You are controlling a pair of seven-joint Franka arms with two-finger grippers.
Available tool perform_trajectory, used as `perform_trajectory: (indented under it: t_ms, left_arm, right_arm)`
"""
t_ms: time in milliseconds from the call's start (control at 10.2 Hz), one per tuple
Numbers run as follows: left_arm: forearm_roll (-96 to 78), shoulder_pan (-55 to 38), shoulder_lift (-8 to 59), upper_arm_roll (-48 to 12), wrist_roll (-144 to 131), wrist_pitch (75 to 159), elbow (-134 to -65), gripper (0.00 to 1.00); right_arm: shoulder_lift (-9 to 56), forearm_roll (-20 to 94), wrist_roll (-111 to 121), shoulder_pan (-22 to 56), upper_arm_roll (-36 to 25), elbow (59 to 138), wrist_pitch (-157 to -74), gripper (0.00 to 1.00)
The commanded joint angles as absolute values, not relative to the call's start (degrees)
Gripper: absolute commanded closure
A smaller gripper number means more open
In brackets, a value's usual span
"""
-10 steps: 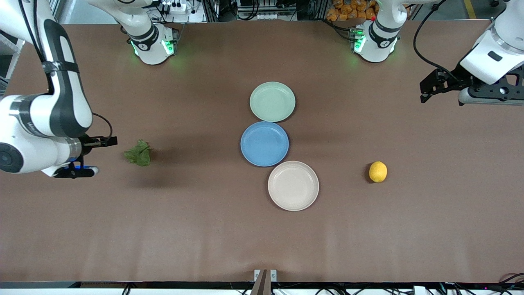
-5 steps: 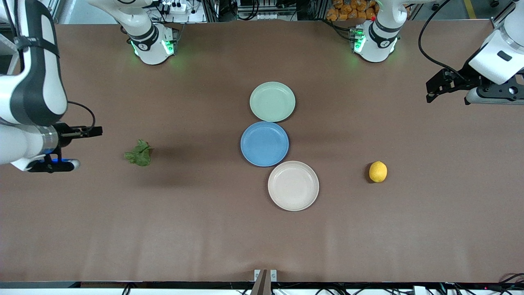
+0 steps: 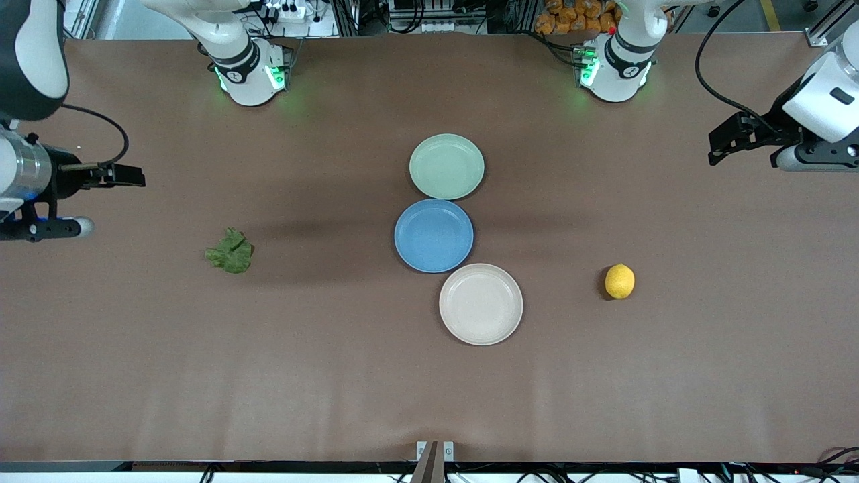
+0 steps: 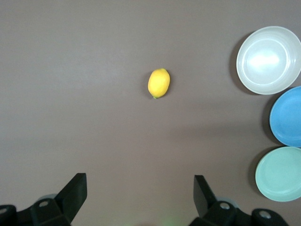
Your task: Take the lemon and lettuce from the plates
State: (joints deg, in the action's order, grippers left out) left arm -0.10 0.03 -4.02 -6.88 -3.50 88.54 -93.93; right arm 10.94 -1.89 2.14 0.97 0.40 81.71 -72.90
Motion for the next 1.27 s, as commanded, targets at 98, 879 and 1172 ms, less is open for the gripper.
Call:
perform_trajectory:
  t_ms: [98, 879, 1172]
  left_arm:
    - [0.1, -0.4, -3.1, -6.2, -2.3, 85.3, -90.4, 0.00]
    - [1.4, 0.3, -2.1, -6.1, -2.6, 88.0, -89.6, 0.00]
    - [1.2, 0.3, -2.0, -6.2, -2.7, 88.2, -89.6, 0.00]
  right_arm:
    - [-1.9, -1.4, 2.2, 1.2, 0.4, 101.8, -86.4, 0.00]
    - [-1.0, 5.9, -3.7, 2.9, 0.1, 86.0, -70.9, 0.00]
    - [3.7, 6.2, -4.4, 1.6, -0.2, 83.5, -74.2, 0.00]
